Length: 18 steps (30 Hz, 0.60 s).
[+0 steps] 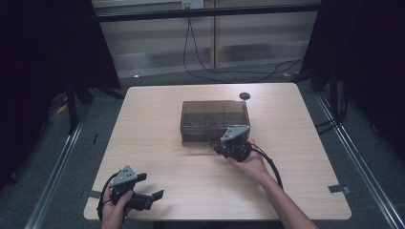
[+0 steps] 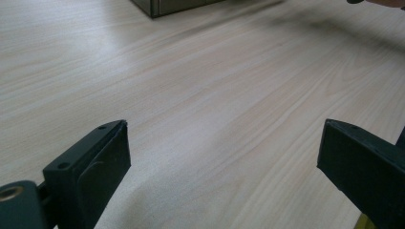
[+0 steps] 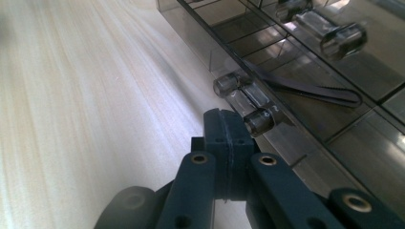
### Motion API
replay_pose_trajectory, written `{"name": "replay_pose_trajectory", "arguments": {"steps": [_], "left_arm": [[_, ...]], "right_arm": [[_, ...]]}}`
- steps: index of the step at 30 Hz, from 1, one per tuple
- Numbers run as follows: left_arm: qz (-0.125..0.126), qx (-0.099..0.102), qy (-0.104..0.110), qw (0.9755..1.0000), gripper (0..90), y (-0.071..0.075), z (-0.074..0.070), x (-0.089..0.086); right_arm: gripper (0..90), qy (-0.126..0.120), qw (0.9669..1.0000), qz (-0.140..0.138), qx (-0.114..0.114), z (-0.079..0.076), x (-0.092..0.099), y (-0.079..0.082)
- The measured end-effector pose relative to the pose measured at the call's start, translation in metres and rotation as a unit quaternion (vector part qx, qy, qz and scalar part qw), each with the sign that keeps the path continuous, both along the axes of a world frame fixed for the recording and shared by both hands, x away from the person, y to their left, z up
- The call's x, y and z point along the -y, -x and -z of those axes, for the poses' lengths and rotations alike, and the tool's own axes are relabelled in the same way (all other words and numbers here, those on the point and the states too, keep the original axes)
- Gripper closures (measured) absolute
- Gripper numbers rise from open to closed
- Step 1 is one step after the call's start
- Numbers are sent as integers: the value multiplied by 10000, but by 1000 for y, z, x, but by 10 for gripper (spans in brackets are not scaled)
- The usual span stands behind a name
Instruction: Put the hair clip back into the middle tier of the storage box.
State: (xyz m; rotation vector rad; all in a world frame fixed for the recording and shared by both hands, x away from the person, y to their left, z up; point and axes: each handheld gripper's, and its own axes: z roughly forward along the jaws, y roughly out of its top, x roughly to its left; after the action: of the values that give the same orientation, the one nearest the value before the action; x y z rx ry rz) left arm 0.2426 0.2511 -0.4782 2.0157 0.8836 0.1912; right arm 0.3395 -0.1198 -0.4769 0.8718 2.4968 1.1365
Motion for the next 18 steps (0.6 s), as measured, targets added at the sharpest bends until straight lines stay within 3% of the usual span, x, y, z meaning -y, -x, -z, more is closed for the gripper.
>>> {"name": "replay_pose_trajectory", "arguments": {"steps": [18], "left_arm": [[-5, 22, 11, 10000, 41, 2, -1, -2]], "right_arm": [[900, -9, 9999, 113, -50, 6, 0, -7]]}}
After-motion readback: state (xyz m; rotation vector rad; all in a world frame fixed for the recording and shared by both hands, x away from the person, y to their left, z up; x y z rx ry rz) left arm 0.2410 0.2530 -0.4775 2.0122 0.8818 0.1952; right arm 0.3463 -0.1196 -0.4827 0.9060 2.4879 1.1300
